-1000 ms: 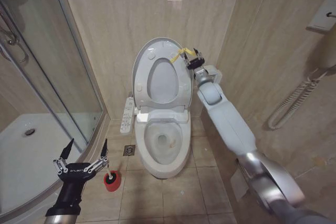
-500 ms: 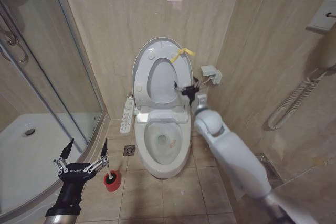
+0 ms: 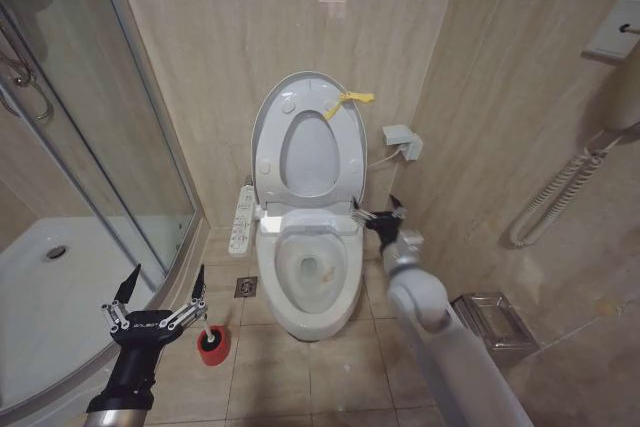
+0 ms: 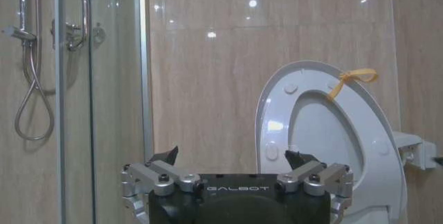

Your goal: Open the toilet lid, clean the toilet bowl with a toilet brush, close the toilet lid, and flush.

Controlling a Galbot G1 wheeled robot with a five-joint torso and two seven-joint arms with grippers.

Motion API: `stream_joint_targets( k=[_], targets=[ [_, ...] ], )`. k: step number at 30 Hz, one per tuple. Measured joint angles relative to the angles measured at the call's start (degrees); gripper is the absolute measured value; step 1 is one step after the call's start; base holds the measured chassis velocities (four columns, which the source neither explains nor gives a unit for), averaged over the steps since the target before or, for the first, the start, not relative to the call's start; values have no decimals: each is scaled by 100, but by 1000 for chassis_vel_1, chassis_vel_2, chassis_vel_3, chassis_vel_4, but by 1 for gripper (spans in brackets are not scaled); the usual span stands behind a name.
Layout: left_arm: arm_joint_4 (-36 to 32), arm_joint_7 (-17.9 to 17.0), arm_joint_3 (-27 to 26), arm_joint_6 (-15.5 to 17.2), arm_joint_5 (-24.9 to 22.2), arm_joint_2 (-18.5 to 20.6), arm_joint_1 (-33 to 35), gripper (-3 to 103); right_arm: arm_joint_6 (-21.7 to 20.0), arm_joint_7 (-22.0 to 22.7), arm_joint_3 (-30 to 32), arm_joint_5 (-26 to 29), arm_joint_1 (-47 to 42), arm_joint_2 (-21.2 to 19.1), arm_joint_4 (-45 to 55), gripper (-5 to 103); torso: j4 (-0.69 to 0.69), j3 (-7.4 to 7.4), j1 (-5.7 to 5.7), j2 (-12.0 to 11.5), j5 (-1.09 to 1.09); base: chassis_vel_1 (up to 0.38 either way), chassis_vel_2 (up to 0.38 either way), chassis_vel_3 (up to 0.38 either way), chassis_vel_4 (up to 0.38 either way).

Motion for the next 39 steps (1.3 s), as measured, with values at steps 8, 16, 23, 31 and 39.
stream_joint_targets(
  k=[8,16,23,31,39],
  targets=[
    [0,0,0,0,0,0,0,100,313,-87,562,-424,-926,228,429,100,1,0,0,0,0,0,0,0,0],
    [0,0,0,0,0,0,0,100,1189,-669,1390,-671,-1976,286,686,100,0,0,0,0,0,0,0,0,0],
    [0,0,0,0,0,0,0,100,1585,-691,1590,-387,-2468,421,855,100,1,0,0,0,0,0,0,0,0],
    [0,0,0,0,0,0,0,100,1518,-894,1477,144,-2943,521,1540,100,1,0,1,0,0,0,0,0,0],
    [0,1,1,0,0,0,0,100,1925,-1368,1376,90,-3334,609,1822,100,1,1,1,0,0,0,0,0,0]
  ],
)
